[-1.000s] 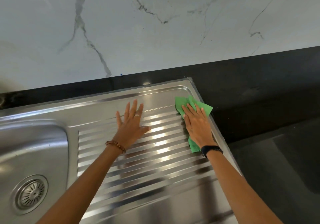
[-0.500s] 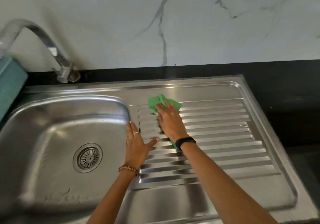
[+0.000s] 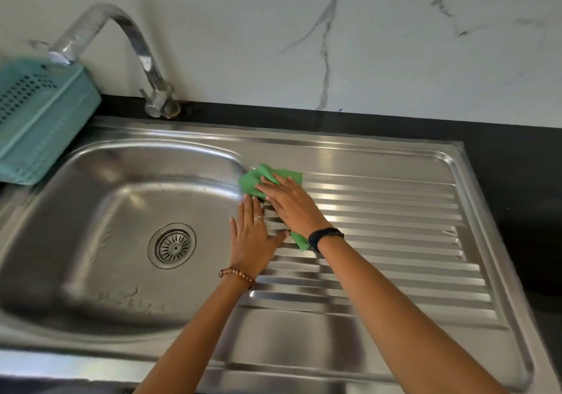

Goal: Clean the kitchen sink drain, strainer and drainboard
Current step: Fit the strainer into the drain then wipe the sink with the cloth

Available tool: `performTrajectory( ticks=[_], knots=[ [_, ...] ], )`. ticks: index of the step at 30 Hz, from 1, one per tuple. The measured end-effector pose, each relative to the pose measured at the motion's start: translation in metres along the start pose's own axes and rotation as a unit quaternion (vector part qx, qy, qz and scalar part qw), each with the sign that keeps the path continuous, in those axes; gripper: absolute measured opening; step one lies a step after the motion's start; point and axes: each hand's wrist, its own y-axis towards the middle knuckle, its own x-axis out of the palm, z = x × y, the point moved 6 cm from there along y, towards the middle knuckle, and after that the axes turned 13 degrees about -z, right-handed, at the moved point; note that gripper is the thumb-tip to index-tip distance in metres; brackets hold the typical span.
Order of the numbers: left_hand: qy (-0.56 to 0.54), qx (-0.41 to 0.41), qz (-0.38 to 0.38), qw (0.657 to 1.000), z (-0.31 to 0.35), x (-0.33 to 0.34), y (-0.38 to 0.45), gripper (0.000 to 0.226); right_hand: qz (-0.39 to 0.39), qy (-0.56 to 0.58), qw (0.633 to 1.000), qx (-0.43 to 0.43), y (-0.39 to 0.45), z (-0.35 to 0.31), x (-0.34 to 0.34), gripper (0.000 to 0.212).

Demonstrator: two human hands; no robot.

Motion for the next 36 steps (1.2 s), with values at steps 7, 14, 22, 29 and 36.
performTrajectory(
  ticks=[7,14,22,29,36],
  knots=[
    [0.053,0.075,-0.041,0.995,0.091,0.046,-0.002,0.104,0.042,0.018,0.994,0.103,-0.085,0.082,-0.023,0.042],
    [0.119,0.159,-0.130,0.971,0.190,0.111,0.009,0.106,0.067,0.012,0.974,0.214,-0.175,0.186,-0.057,0.041],
    [0.146,0.169,-0.172,0.959,0.223,0.149,0.011,0.111,0.038,-0.055,0.947,0.316,-0.224,0.220,-0.068,0.047],
    [0.209,0.173,-0.202,0.941,0.234,0.162,0.017,0.121,0.020,-0.110,0.932,0.344,-0.272,0.194,-0.031,0.059],
    [0.218,0.174,-0.208,0.937,0.231,0.172,0.028,0.122,0.024,-0.116,0.932,0.342,-0.209,0.242,-0.065,0.054]
  ],
)
